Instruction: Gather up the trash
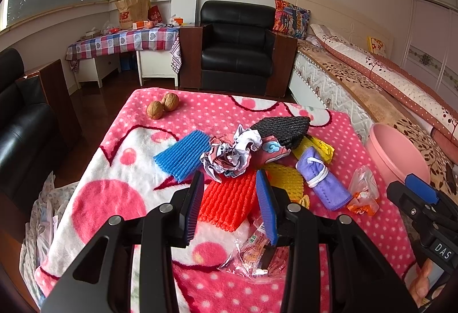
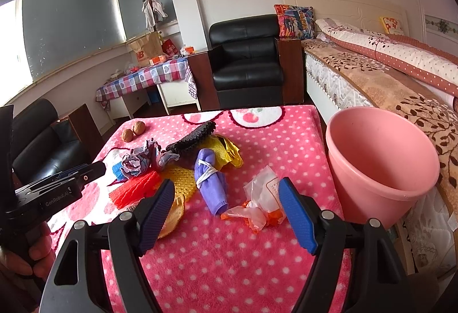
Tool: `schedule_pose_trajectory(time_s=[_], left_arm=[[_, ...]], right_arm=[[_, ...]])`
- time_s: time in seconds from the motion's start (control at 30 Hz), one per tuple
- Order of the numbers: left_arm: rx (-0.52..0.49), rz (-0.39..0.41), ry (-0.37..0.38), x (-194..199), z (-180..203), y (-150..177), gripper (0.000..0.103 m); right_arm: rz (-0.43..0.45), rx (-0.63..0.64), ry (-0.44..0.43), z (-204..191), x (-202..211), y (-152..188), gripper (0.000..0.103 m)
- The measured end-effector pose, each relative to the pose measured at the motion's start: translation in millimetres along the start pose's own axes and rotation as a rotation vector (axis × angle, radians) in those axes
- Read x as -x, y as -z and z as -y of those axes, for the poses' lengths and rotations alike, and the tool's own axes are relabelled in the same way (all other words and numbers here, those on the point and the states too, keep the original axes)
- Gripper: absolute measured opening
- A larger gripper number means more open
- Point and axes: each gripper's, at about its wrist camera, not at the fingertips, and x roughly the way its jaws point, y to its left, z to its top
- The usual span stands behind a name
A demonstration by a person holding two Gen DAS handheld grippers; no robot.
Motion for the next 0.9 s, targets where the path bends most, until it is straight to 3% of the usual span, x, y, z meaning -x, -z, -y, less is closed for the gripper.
schedule_pose_trajectory(time_s=[0.53, 0.73, 0.9], left_arm=[[0.012, -0.013, 0.020, -4.6, -3.3, 8.7, 0.038], [0.022, -0.014, 0.087, 1.2, -7.8, 5.4, 0.038], [-0.022, -0.026, 0.188, 8.3, -6.7, 11.4, 0.039]], right_arm=[[-0.009, -0.001, 0.004, -0.5, -2.3, 3.4, 0.074], [-0.020, -0.009, 0.008, 0.2, -4.2, 10.5, 0.074], [-0.036, -0.015, 0.013, 8.3, -5.5, 5.7, 0.074]])
